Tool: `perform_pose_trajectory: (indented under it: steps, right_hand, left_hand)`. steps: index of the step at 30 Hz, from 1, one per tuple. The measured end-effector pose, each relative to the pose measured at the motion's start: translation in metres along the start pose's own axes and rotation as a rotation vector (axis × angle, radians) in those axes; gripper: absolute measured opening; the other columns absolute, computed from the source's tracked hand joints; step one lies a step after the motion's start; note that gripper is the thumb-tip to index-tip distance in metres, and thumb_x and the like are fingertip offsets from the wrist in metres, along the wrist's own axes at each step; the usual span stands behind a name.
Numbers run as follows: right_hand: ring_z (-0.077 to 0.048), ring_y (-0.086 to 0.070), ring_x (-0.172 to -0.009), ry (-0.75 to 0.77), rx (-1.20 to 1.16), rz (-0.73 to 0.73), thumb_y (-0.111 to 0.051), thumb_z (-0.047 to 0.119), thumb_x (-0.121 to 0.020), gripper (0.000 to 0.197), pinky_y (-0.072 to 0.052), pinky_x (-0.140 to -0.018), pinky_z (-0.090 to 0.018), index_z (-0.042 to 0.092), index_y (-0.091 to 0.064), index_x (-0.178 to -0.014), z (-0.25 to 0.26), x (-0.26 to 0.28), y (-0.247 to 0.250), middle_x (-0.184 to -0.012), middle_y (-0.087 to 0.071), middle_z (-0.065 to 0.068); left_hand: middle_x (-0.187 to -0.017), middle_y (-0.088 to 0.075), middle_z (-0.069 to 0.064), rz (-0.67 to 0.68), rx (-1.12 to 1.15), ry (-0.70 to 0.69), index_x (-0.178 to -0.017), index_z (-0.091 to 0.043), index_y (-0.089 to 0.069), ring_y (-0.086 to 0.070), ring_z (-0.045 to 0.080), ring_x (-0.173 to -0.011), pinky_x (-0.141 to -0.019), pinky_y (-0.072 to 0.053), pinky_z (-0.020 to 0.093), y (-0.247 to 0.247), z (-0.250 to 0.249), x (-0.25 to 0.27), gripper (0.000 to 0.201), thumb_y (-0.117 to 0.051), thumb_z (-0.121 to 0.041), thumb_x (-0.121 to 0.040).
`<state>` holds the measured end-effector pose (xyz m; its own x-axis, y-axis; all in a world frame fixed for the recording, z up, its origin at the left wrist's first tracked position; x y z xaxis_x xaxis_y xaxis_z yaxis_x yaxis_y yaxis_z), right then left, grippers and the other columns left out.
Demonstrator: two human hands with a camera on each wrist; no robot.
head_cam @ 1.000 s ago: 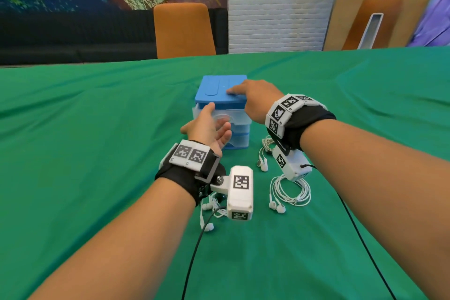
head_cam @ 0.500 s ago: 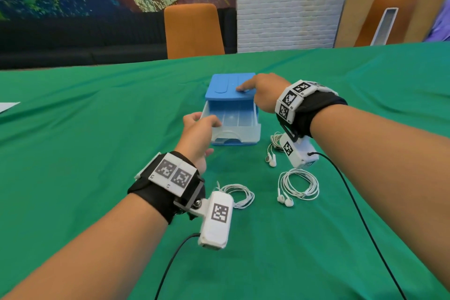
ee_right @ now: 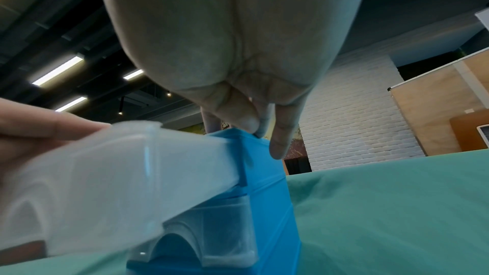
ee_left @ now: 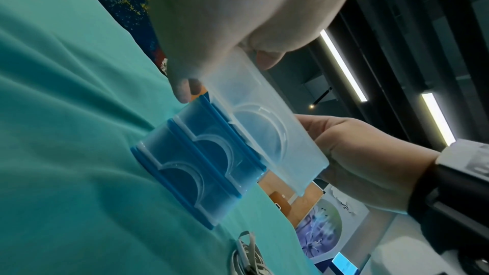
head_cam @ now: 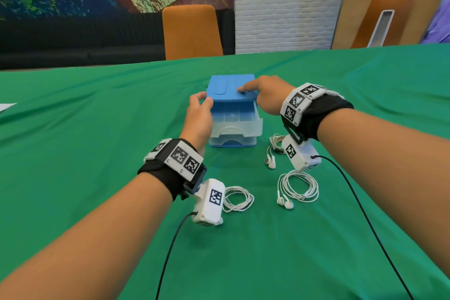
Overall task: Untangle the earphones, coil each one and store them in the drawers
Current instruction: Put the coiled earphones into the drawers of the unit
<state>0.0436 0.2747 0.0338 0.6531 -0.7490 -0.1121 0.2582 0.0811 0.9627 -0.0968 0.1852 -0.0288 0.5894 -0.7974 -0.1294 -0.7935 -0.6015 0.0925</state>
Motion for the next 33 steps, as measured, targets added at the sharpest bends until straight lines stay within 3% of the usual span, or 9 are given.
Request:
perform_pose_trajectory:
  steps: [5, 8, 11, 14, 18, 21, 25, 28, 33]
  right_hand:
    - [-0.029, -0.055, -0.101, -0.003, 0.004, 0.014, -0.032, -0.007, -0.093, 0.065, -0.046, -0.066, -0.027, 0.028, -0.049, -0.145, 0.002, 0.003, -0.002, -0.156, -0.039, -0.007]
    - [-0.029, -0.049, -0.123, 0.019, 0.007, -0.145, -0.042, -0.001, -0.086, 0.06, -0.045, -0.098, -0.047, 0.028, -0.054, -0.137, 0.011, 0.013, 0.012, -0.139, -0.049, -0.005]
    - [-0.012, -0.058, -0.081, 0.179, -0.184, -0.32, -0.051, 0.005, -0.082, 0.029, -0.049, -0.077, -0.034, 0.019, -0.069, -0.101, 0.038, 0.042, 0.034, -0.09, -0.064, 0.004]
    - [0.001, -0.055, -0.053, 0.308, -0.217, -0.085, -0.058, 0.009, -0.082, 0.017, -0.042, -0.057, -0.019, 0.016, -0.074, -0.08, 0.069, 0.074, 0.01, -0.063, -0.064, 0.009]
    - [-0.009, -0.07, -0.072, 0.321, 0.032, 0.39, -0.064, 0.021, -0.088, 0.018, -0.057, -0.076, -0.026, 0.019, -0.075, -0.103, 0.076, 0.094, -0.076, -0.078, -0.072, 0.007]
    - [-0.023, -0.064, -0.098, 0.283, 0.216, 0.404, -0.072, 0.031, -0.086, 0.036, -0.056, -0.089, -0.04, 0.018, -0.068, -0.12, 0.073, 0.089, -0.105, -0.098, -0.063, 0.002]
    - [-0.027, -0.065, -0.088, 0.302, 0.297, 0.415, -0.076, 0.027, -0.083, 0.023, -0.059, -0.076, -0.039, 0.012, -0.071, -0.1, 0.082, 0.09, -0.118, -0.094, -0.067, -0.004]
    - [-0.029, -0.064, -0.086, 0.297, 0.306, 0.427, -0.071, 0.017, -0.086, 0.014, -0.051, -0.067, -0.032, 0.009, -0.067, -0.097, 0.085, 0.091, -0.123, -0.09, -0.058, -0.005]
    - [-0.028, -0.06, -0.079, 0.31, 0.297, 0.455, -0.067, 0.013, -0.086, 0.008, -0.047, -0.061, -0.029, 0.006, -0.066, -0.091, 0.087, 0.092, -0.127, -0.082, -0.058, -0.005]
  left_hand:
    - [-0.151, -0.047, 0.001, 0.065, -0.079, -0.043, -0.147, -0.016, -0.045, -0.043, 0.019, -0.138, -0.118, -0.032, 0.042, -0.004, -0.01, -0.004, 0.042, -0.036, -0.029, -0.108]
    - [-0.155, -0.043, -0.002, 0.09, -0.135, -0.084, -0.15, -0.015, -0.044, -0.039, 0.014, -0.142, -0.121, -0.027, 0.037, -0.003, -0.013, -0.004, 0.044, -0.032, -0.028, -0.11]
    - [-0.157, -0.042, -0.002, 0.11, -0.136, -0.101, -0.15, -0.015, -0.044, -0.038, 0.014, -0.143, -0.122, -0.026, 0.037, -0.002, -0.011, -0.005, 0.044, -0.032, -0.028, -0.11]
    - [-0.152, -0.05, -0.001, 0.124, -0.093, -0.085, -0.146, -0.019, -0.051, -0.046, 0.018, -0.14, -0.12, -0.031, 0.044, -0.001, -0.003, -0.01, 0.047, -0.037, -0.038, -0.105]
    - [-0.151, -0.049, -0.006, 0.159, -0.122, -0.089, -0.146, -0.025, -0.05, -0.045, 0.014, -0.139, -0.12, -0.032, 0.045, 0.0, 0.003, -0.015, 0.049, -0.039, -0.044, -0.102]
    - [-0.15, -0.05, -0.009, 0.202, -0.099, -0.083, -0.147, -0.029, -0.048, -0.045, 0.013, -0.139, -0.119, -0.032, 0.049, 0.001, 0.006, -0.013, 0.062, -0.036, -0.058, -0.092]
    - [-0.155, -0.039, -0.001, 0.165, -0.164, -0.128, -0.152, -0.025, -0.034, -0.036, 0.019, -0.142, -0.119, -0.029, 0.048, 0.009, 0.0, -0.007, 0.061, -0.032, -0.051, -0.097]
    - [-0.126, -0.051, -0.001, 0.032, -0.181, -0.185, -0.134, -0.027, -0.045, -0.048, 0.024, -0.122, -0.108, -0.037, 0.046, 0.028, -0.01, -0.002, 0.046, -0.038, -0.047, -0.094]
    - [-0.07, -0.052, -0.002, -0.07, -0.248, -0.382, -0.086, -0.013, -0.06, -0.042, 0.013, -0.063, -0.061, -0.035, 0.032, 0.046, -0.034, 0.021, 0.012, -0.055, -0.021, -0.093]
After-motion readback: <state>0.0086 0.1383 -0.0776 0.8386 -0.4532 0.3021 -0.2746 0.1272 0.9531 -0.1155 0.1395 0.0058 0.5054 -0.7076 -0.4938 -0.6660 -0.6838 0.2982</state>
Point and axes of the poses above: each hand's wrist, its own x-axis away from the middle knuckle, its own y-axis out of the back of the hand, z = x × y, the point moved 9 cm from there along -x, towards the middle knuckle
